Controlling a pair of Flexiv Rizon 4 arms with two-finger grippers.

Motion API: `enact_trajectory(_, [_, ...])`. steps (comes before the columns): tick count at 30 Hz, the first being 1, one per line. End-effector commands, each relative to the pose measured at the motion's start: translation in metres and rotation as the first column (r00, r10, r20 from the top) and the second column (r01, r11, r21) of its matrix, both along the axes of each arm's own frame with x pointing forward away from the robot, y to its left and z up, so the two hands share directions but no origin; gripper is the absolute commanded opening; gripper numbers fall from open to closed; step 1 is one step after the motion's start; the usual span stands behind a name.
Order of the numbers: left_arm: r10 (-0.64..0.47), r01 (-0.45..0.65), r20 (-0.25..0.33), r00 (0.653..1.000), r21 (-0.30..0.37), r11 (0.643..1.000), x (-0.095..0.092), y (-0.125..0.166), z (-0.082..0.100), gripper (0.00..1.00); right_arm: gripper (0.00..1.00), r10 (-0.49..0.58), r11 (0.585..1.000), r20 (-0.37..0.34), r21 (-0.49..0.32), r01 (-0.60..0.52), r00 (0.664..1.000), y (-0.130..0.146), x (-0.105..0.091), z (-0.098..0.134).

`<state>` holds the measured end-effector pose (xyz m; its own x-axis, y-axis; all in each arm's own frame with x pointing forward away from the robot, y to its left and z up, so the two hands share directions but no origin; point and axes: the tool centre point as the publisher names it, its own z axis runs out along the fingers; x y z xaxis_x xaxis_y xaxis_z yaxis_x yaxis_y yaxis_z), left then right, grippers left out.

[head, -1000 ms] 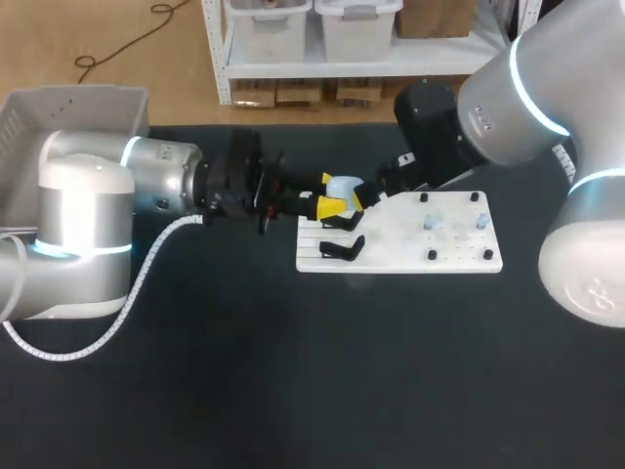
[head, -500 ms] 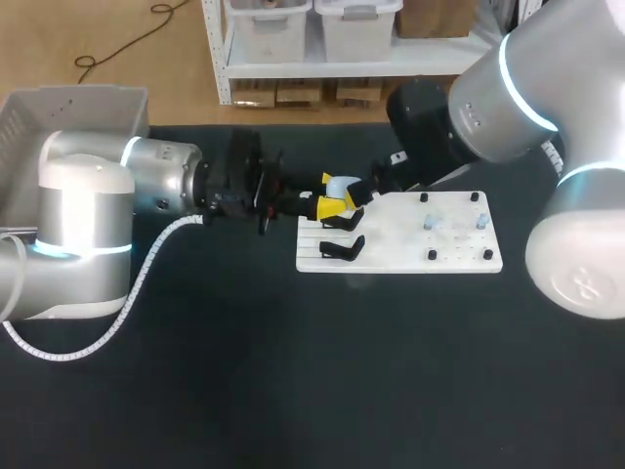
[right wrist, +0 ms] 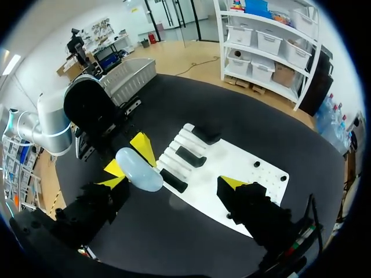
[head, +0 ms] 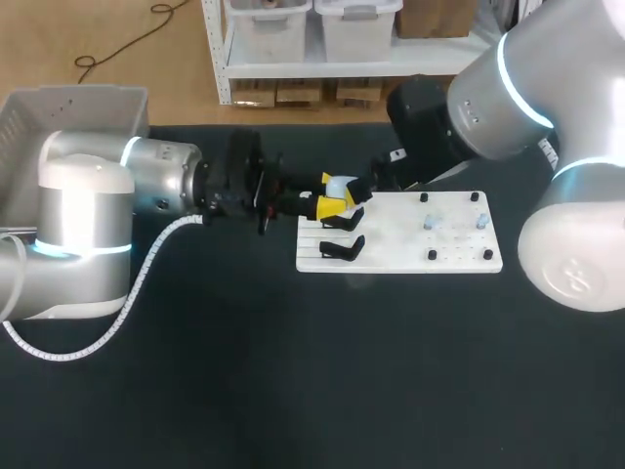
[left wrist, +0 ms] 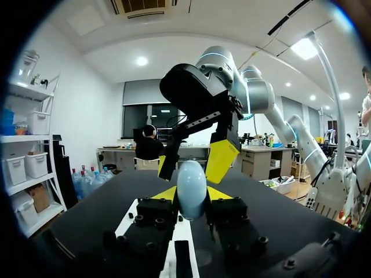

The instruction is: Pick up each earbud case from the left stands, insert the matching earbuds, close the lid, and place the case in the box.

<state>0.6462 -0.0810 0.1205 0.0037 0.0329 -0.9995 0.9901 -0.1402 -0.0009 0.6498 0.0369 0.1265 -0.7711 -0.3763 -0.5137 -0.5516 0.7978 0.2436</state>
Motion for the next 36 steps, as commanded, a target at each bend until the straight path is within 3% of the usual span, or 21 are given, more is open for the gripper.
enact_trajectory(1, [0.003,-0.003,0.002,1.000,-0.001,1.000,-0.002,0.000,0.000,0.00,1.00,-0.008,1.000,0.004,-0.002,0.008,1.000,0.000,0.003,0.002])
enact_trajectory(10, [0.003,-0.003,0.002,1.000,-0.001,1.000,-0.002,0.000,0.000,0.00,1.00,-0.029,1.000,0.036,0.012,0.029,0.999,-0.003,0.009,0.012])
enact_trajectory(16, [0.003,-0.003,0.002,1.000,-0.001,1.000,-0.002,0.000,0.000,0.00,1.00,-0.050,0.999,0.115,0.004,0.050,0.992,-0.015,0.011,0.026])
enact_trajectory(19, [0.003,-0.003,0.002,1.000,-0.001,1.000,-0.002,0.000,0.000,0.00,1.00,-0.052,0.997,0.157,-0.040,0.059,0.986,-0.026,0.011,0.030])
enact_trajectory(25, [0.003,-0.003,0.002,1.000,-0.001,1.000,-0.002,0.000,0.000,0.00,1.00,-0.039,0.966,0.186,-0.244,0.084,0.982,-0.062,0.011,0.024])
enact_trajectory(30, [0.003,-0.003,0.002,1.000,-0.001,1.000,-0.002,0.000,0.000,0.00,1.00,-0.072,0.918,0.145,-0.376,0.122,0.987,-0.094,0.013,0.007])
enact_trajectory(36, [0.003,-0.003,0.002,1.000,-0.001,1.000,-0.002,0.000,0.000,0.00,1.00,-0.121,0.867,0.048,-0.482,0.130,0.991,-0.123,0.014,-0.019])
